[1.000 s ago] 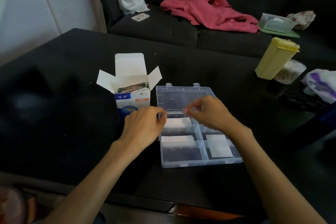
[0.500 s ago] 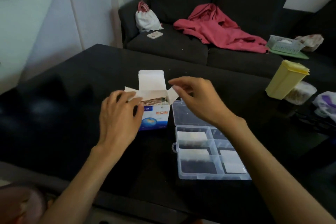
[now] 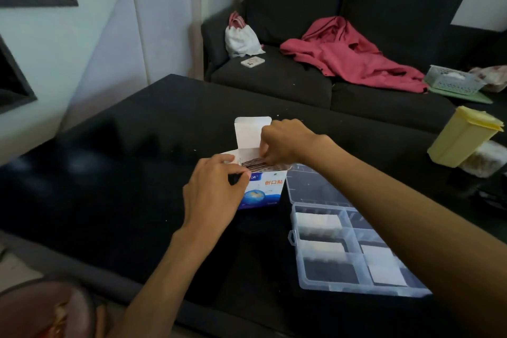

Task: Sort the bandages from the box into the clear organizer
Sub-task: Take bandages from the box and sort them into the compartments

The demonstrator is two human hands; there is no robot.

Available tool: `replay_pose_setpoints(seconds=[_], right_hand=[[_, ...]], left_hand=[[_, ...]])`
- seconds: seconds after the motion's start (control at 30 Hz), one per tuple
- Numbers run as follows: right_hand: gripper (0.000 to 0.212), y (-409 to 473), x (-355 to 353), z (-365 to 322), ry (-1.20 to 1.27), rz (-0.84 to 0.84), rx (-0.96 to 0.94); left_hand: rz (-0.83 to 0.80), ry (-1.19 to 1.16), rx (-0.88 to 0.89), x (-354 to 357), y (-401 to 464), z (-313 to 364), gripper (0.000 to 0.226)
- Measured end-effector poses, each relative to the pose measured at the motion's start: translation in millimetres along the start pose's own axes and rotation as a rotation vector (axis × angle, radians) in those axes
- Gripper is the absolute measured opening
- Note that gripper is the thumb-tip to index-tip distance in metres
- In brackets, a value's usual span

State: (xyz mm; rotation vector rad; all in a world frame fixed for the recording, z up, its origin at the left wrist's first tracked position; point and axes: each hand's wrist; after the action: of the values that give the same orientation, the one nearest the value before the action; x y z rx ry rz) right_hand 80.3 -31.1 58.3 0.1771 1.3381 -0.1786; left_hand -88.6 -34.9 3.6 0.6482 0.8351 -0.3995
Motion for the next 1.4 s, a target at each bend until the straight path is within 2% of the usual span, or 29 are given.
replay_pose_setpoints(seconds=[0.2,0.4,0.6,0.67,0.73,0.77,0.8,0.83,0.87,0.93,1.0,1.03,1.1,1.17,1.27,1.33,1.4], right_hand=[[0.029,-4,5,4,0.045,0.059,-0.004],[0.020,-23,-5,22,0.122,0.253,-0.053],[0.021,-34,-4,31,0.366,0.204,0.052],[0.020,-36,-3,32,0.514,0.221,0.119],[0.017,-43,-3,32,0.696,0.281,0.189],[0.016,-52,-1,30,0.763,0.316,0.215],[0.016,-65,1,29,0.800,0.349,0.237],[0.017,-80,5,28,0.803,0.379,0.249],[0.019,-97,12,26,0.779,0.408,0.256],[0.026,-131,27,26,0.700,0.462,0.235],[0.026,-158,43,26,0.617,0.497,0.206],[0.022,-167,50,26,0.571,0.511,0.196],[0.012,-176,60,25,0.488,0.530,0.174],[0.012,-178,67,25,0.445,0.512,0.160],[0.019,-176,75,28,0.469,0.398,0.186],[0.022,-176,77,29,0.595,0.261,0.242],[0.017,-178,74,31,0.891,0.131,0.384]], left_hand=[[0.008,-0.011,-0.019,3,1,-1,0.033],[0.043,0.019,0.011,3,1,2,0.033],[0.056,0.044,0.024,5,2,3,0.030],[0.157,0.052,0.080,5,2,3,0.026],[0.371,0.004,0.199,5,2,9,0.020],[0.452,-0.065,0.236,4,0,13,0.019],[0.458,-0.197,0.242,4,-2,19,0.020],[0.384,-0.382,0.198,4,-5,26,0.022],[0.237,-0.588,0.110,5,-8,33,0.025],[-0.124,-0.923,-0.105,8,-10,48,0.045],[-0.388,-1.071,-0.278,12,-9,60,0.064],[-0.449,-1.106,-0.326,15,-9,63,0.066],[-0.459,-1.152,-0.370,23,-11,64,0.053],[-0.437,-1.182,-0.396,30,-15,60,0.037],[-0.452,-1.146,-0.404,36,-18,55,0.038],[-0.466,-1.052,-0.328,35,-18,53,0.042],[-0.517,-1.015,-0.237,35,-18,53,0.043]])
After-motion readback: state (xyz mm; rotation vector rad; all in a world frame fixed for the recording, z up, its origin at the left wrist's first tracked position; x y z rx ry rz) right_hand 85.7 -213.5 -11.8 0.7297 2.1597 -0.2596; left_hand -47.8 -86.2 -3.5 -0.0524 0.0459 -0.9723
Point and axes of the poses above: each hand's wrist, its own y-axis towards the middle knuckle, its own x-axis out of the palm, z = x × y, and after that the axes turned 12 degrees about x, right-handed
